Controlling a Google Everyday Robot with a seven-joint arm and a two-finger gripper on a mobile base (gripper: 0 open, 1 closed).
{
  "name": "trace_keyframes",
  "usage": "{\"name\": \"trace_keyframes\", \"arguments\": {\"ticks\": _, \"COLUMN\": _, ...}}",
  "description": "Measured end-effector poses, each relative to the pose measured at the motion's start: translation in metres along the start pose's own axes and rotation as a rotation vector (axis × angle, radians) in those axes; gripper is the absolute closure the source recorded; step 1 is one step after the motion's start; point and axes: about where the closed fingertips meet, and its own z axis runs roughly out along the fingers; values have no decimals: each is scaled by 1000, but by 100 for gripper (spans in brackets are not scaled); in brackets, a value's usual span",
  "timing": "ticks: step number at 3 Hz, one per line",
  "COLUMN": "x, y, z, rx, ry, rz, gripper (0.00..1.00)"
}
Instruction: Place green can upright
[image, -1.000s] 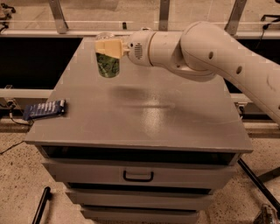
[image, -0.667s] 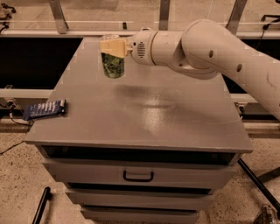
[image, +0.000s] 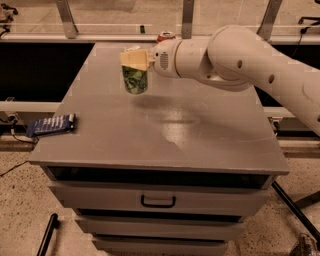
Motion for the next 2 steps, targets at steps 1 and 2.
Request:
{"name": "trace_keyframes", "arguments": {"ticks": 1, "x": 5, "y": -3, "z": -10, "rx": -9, "ry": 13, "rz": -33, "gripper": 100}}
{"name": "trace_keyframes", "arguments": {"ticks": 2, "x": 10, "y": -15, "z": -41, "rx": -18, "ry": 35, "rz": -125, "gripper": 100}}
